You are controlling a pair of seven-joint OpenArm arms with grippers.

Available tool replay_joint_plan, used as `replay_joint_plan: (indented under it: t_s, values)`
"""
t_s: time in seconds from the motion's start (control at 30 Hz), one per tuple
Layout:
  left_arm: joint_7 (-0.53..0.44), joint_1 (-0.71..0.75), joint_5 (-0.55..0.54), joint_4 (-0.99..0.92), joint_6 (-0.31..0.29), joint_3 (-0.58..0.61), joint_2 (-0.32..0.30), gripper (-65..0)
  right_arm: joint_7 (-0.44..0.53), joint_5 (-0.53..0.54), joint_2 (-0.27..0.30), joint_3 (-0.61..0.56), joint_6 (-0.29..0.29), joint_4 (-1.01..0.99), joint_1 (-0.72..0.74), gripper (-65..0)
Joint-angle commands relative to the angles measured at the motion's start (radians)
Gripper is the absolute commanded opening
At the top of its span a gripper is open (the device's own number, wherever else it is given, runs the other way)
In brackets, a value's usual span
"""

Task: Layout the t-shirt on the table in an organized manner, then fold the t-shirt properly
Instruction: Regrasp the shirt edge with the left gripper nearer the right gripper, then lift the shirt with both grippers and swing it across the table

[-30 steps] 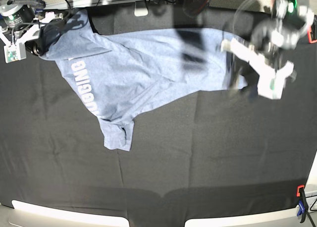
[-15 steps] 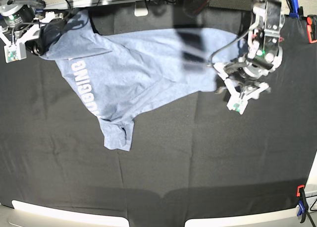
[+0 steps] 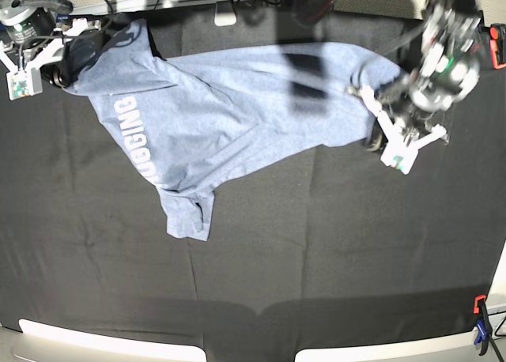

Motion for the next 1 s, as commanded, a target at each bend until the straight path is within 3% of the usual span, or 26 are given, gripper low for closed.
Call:
replay_joint_plan:
  t_s: [0.0, 0.07, 0.17, 0.27, 0.33, 0.4, 0.6, 0.63, 0.7, 0.73, 0.97]
  values:
    - [-0.047, -0.004, 0.004, 0.016, 0.002, -0.003, -0.006, -65.0, 0.019, 0.007, 0.011, 0.008, 0.007, 0.018, -0.003, -65.0]
    - [-0.074, -0.008, 0.035, 0.001, 0.002, -0.003, -0.005, -62.8, 0.019, 0.007, 0.011, 0.008, 0.007, 0.018, -0.003, -65.0]
    - [-0.097, -0.035, 0.094, -0.066, 0.019, -0.003, -0.006, -45.7, 0.014, 0.007, 0.011, 0.008, 0.007, 0.018, -0.003, -65.0]
    - [-0.102, -0.081, 0.089, -0.196, 0.042, -0.003, -0.005, -44.4, 0.008, 0.007, 0.011, 0.008, 0.007, 0.018, -0.003, -65.0]
    - [-0.087, -0.104, 0.073, -0.272, 0.008, -0.001, -0.006, -44.4, 0.006, 0.007, 0.011, 0.008, 0.007, 0.018, -0.003, -65.0]
    - [-0.043, -0.114, 0.042, -0.313, -0.063, -0.001, -0.006, -44.4, 0.006, 0.007, 0.011, 0.008, 0.007, 0.018, -0.003, -65.0]
    - [0.064, -0.11, -0.106, -0.32, -0.198, -0.001, -0.006, -44.7, 0.005, 0.007, 0.011, 0.008, 0.007, 0.018, -0.003, -65.0]
    - [0.076, -0.11, -0.132, -0.32, -0.23, -0.001, -0.006, -46.5, 0.005, 0.007, 0.011, 0.008, 0.007, 0.018, -0.003, -65.0]
    - [0.098, -0.109, -0.167, -0.32, -0.278, -0.001, -0.006, -57.1, 0.006, 0.007, 0.011, 0.008, 0.007, 0.018, -0.003, -65.0]
    - [0.107, -0.11, -0.182, -0.32, -0.284, -0.002, -0.006, -65.0, 0.006, 0.007, 0.011, 0.008, 0.007, 0.018, -0.003, -65.0]
    - [0.097, -0.108, -0.282, -0.251, -0.301, -0.051, -0.006, -65.0, 0.007, 0.007, 0.011, 0.008, 0.007, 0.018, -0.003, -65.0]
